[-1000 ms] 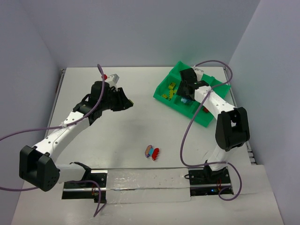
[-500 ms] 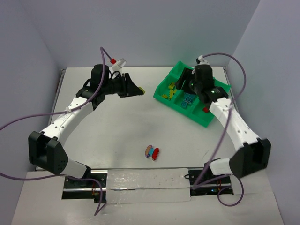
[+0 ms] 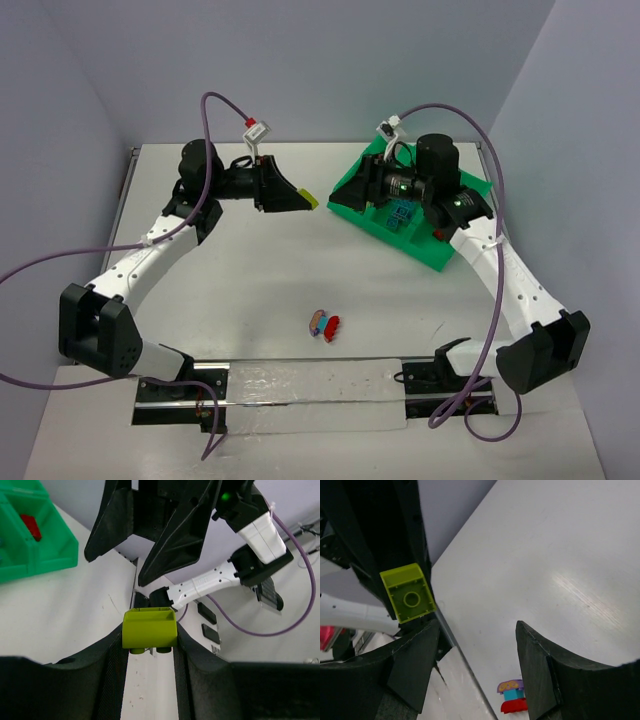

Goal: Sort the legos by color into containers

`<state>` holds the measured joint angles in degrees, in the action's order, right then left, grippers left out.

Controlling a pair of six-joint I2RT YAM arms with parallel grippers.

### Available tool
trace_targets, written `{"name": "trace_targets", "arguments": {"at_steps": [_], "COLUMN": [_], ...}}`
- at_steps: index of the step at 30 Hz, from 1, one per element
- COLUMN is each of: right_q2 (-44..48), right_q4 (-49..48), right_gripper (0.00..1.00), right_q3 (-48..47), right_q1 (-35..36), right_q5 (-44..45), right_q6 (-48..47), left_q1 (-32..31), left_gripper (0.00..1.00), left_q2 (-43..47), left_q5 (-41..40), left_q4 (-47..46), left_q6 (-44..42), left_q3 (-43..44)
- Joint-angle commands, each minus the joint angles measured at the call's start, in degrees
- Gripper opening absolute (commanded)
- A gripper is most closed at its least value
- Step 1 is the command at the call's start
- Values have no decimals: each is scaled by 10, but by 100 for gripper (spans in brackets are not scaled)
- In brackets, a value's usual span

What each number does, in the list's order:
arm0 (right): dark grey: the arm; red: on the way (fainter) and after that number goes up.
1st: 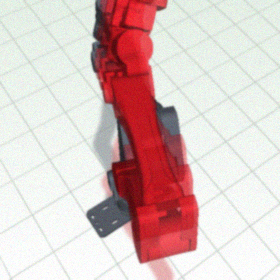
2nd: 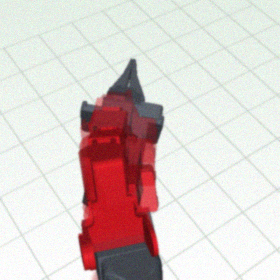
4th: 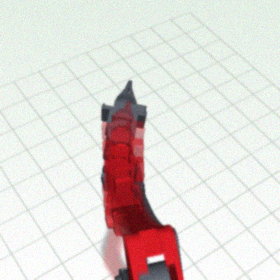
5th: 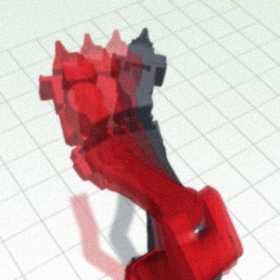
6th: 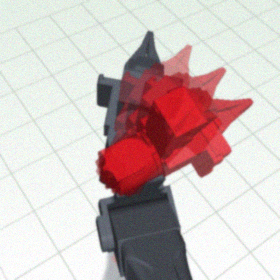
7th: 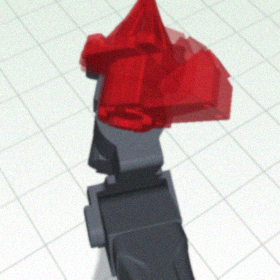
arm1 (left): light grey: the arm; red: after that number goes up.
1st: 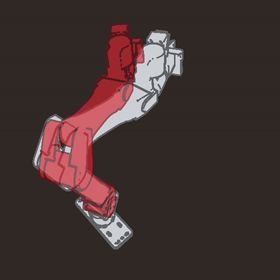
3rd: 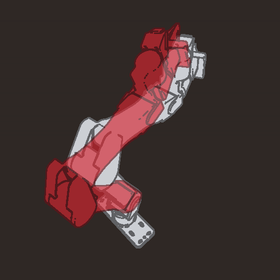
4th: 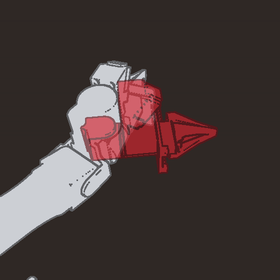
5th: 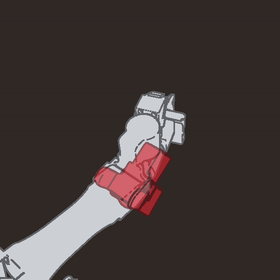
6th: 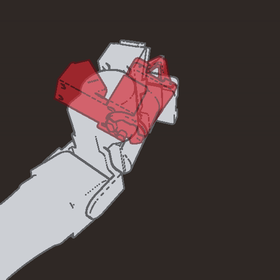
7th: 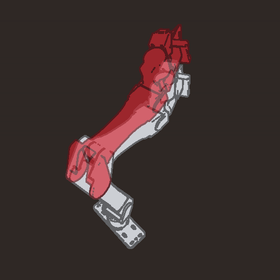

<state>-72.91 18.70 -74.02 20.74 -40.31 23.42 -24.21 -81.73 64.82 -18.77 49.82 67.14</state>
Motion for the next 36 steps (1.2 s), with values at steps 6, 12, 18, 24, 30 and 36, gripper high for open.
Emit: {"name": "trace_targets", "arguments": {"at_steps": [6, 12, 18, 24, 30, 36], "right_q2": [-21, 8, 51, 42, -5, -39], "right_q4": [42, 35, -10, -32, -11, -5], "right_gripper": [69, 69, 66, 63, 67, 68], "right_q3": [-85, -49, 9, 11, -29, -56], "right_q1": [24, 28, 34, 40, 53, 83], "right_q5": [-16, -14, -61, -113, -139, -159], "right_q6": [-2, 55, 14, -20, -51, -60], "left_q1": [1, 0, 0, 0, 0, -1], "left_gripper": [0, 0, 0, 0, 0, 0], "left_q2": [7, -3, -1, -1, 1, 3], "left_q5": [41, 11, 59, 106, 124, 127], "left_q4": [40, 236, 206, 170, 173, 168], "left_q6": [-104, -252, -239, -225, -227, -222], "left_q3": [17, 75, 69, 59, 66, 68]}}
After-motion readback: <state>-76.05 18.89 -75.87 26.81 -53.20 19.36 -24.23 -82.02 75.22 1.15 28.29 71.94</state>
